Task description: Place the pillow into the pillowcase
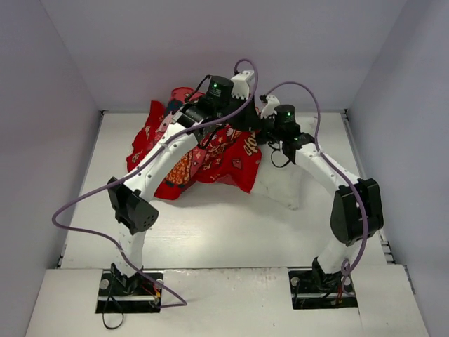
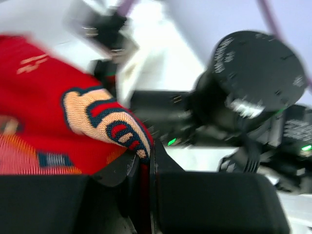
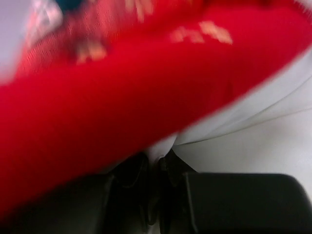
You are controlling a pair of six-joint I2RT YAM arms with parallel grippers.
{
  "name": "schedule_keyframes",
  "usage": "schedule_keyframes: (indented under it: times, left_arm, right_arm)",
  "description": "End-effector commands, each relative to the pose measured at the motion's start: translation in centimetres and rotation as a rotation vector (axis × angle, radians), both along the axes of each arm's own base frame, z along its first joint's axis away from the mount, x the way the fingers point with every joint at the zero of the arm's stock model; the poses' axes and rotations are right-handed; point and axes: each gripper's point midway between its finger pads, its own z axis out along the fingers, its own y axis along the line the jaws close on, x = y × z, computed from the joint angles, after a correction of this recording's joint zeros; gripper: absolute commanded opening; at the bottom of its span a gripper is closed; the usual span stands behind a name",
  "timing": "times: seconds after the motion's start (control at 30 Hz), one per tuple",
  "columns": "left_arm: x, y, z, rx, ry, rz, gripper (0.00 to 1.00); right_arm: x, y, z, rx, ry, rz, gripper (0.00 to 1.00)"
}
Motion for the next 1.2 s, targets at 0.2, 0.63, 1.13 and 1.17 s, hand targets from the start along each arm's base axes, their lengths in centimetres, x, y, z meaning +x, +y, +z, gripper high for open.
schedule_keyframes:
  times: [0.2, 0.63, 1.13, 1.17]
  left_arm:
    - [-9.3, -2.3, 12.3, -0.427, -0.048, -0.314, 0.00]
    - [-2.1, 9.5, -1.5, 0.032, -0.027, 0.217, 0.60]
    - [3.5, 10.1, -3.4, 0.270, -0.097, 0.446, 0.75]
    - [3.7, 9.8, -4.1, 0.282, -0.088, 0.442, 0.75]
  right_arm:
    - [-1.6, 4.4, 8.9, 0.265, -0.154, 0.013, 0.00]
    - [-5.3, 3.2, 0.3, 0.064, -0.050, -0.024, 0.22]
    - [-1.1, -9.7, 1.4, -0.160, -0.060, -0.355, 0.94]
    - [-1.0, -9.5, 0.5, -0.159, -0.036, -0.344, 0.96]
